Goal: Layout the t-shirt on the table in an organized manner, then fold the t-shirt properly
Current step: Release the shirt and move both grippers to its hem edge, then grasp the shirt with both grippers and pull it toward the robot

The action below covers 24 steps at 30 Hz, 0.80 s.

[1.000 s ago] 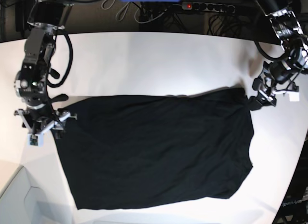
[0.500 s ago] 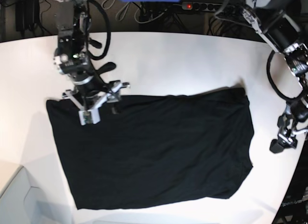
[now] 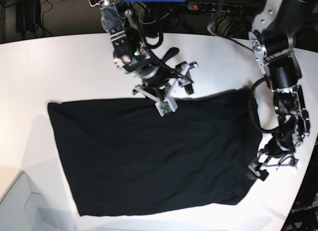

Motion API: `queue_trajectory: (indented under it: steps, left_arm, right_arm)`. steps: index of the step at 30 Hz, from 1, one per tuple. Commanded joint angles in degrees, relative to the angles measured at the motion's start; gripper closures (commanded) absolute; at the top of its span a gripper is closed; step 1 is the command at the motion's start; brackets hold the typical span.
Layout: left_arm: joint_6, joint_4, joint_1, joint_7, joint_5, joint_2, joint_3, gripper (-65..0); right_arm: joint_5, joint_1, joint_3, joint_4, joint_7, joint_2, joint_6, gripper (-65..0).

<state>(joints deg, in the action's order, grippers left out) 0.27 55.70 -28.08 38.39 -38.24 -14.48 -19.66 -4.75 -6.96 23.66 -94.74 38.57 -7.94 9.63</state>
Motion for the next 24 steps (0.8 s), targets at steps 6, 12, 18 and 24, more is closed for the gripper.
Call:
queue_trajectory:
  steps: [6, 12, 18, 24]
  left_arm:
    - [-0.5, -10.0, -1.9, -12.7, -0.2, -1.1, 16.2, -65.0]
    - [-0.5, -17.8, -1.7, -17.0, -0.2, -3.1, 24.6, -65.0]
    - [-0.5, -17.6, 3.9, -16.9, -0.6, -7.1, 26.3, -65.0]
    - [-0.5, -16.4, 8.6, -16.9, -0.8, -8.8, 26.2, -65.0]
  right_arm:
    - [-0.2, -1.6, -0.1, -1.3, -1.6, -0.1, 0.2, -38.0]
    - [-0.2, -1.7, -0.1, -1.4, -1.7, 2.5, 0.2, -38.0]
    - [-0.4, 1.5, -0.3, 1.5, -3.5, 5.4, 0.2, -38.0]
    - [-0.6, 7.5, -5.9, 12.7, -9.2, 6.1, 0.2, -38.0]
